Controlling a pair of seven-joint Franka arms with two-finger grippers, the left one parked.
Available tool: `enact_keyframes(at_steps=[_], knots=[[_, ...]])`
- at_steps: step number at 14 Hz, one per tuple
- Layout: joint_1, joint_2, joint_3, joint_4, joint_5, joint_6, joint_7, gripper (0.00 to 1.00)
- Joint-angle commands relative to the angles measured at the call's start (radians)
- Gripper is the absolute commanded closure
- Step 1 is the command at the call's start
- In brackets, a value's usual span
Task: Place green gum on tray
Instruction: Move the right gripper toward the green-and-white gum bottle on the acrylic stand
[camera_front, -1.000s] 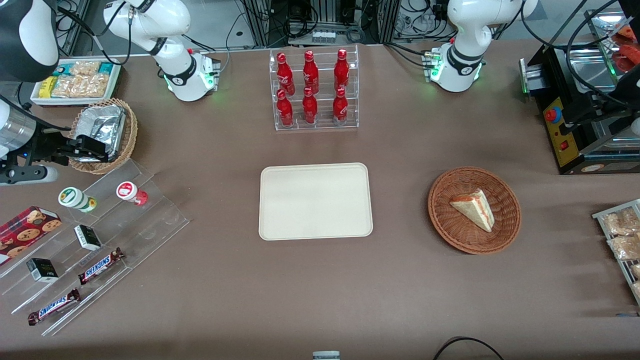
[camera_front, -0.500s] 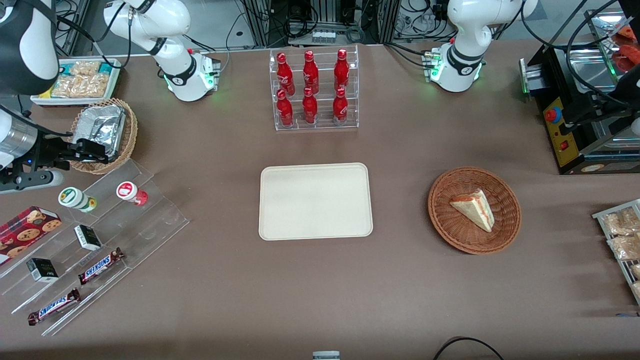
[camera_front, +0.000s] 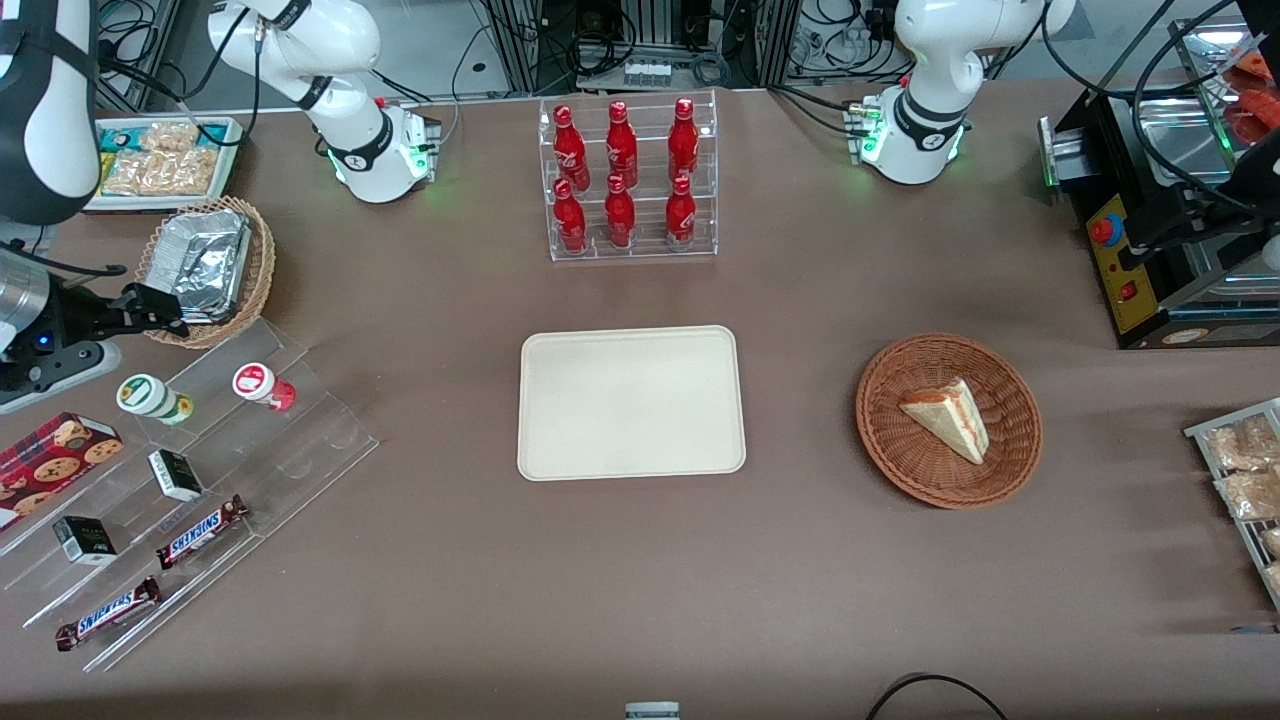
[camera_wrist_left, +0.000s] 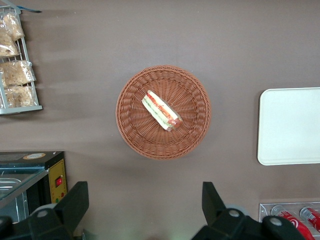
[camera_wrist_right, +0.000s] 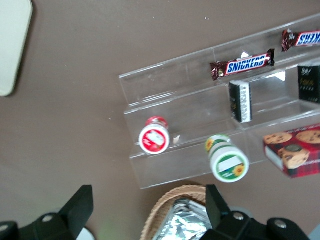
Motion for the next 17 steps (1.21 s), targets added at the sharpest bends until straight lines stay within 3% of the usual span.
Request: enact_keyframes(at_steps=[1, 6, 17], knots=[[-0.059, 0.026, 0.007, -0.004, -0.015, 0.053, -0.136, 0.0], [-0.139, 0.077, 0.008, -0.022, -0.001, 0.133, -0.318, 0.0], [-0.214, 0.103, 0.009, -0.168, 0.057, 0.334, -0.493, 0.0]])
